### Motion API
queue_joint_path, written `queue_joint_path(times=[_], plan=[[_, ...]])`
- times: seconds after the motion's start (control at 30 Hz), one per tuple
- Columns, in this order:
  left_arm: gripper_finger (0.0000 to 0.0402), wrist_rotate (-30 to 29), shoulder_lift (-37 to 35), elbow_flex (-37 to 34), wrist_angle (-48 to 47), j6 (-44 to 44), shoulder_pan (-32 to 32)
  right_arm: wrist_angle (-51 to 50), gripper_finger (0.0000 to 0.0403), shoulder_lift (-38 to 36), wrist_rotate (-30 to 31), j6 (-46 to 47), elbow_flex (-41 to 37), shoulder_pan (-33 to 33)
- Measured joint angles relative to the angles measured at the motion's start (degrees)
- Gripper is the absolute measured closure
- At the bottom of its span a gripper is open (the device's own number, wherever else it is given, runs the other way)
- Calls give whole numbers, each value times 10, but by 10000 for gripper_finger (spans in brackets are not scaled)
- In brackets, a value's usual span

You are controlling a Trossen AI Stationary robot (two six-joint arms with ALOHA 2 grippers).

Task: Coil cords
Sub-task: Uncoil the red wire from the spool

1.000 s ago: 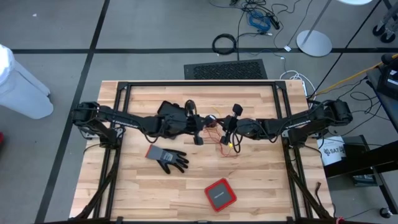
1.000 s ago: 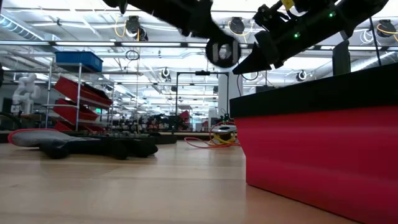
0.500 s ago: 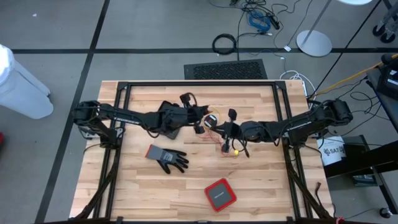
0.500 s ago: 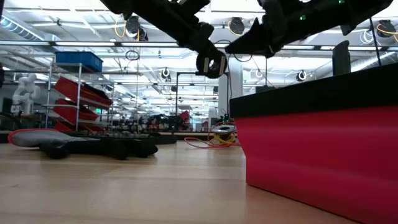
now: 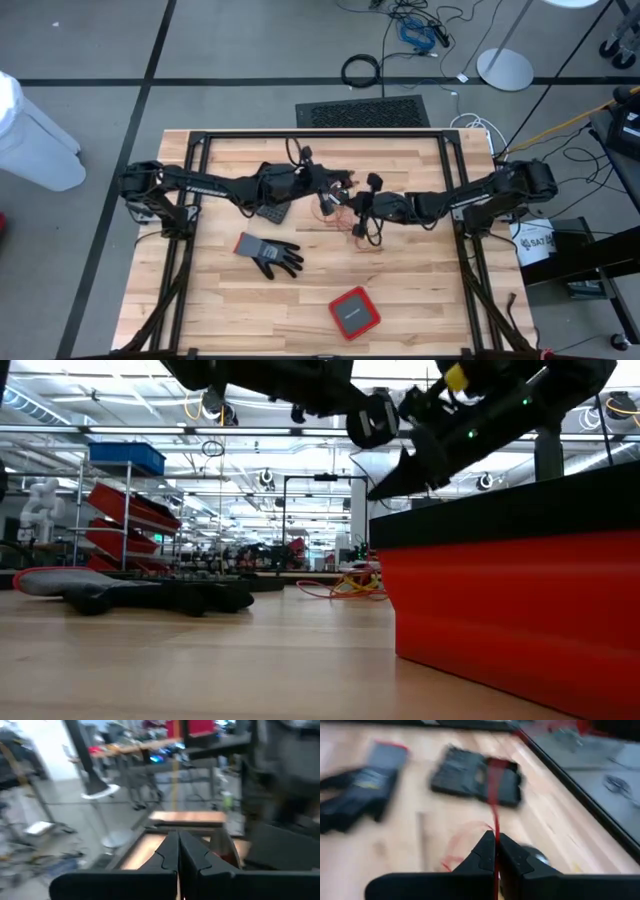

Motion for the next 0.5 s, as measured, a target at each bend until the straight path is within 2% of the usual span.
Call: queue_joint_path(times=[0.07, 0.27, 0.33, 0.5], plan=[[401, 29, -3, 0, -46, -1, 1, -26, 403, -14, 16, 5, 0, -9], [401, 30, -22, 0, -183, 46, 0, -114, 403, -75, 61, 13, 0, -20], [401, 10, -27, 0, -213, 66, -1, -131, 403, -96, 64, 19, 0, -20], [401, -88, -33, 0, -286, 126, -10, -122, 403, -126, 59, 8, 0, -2]])
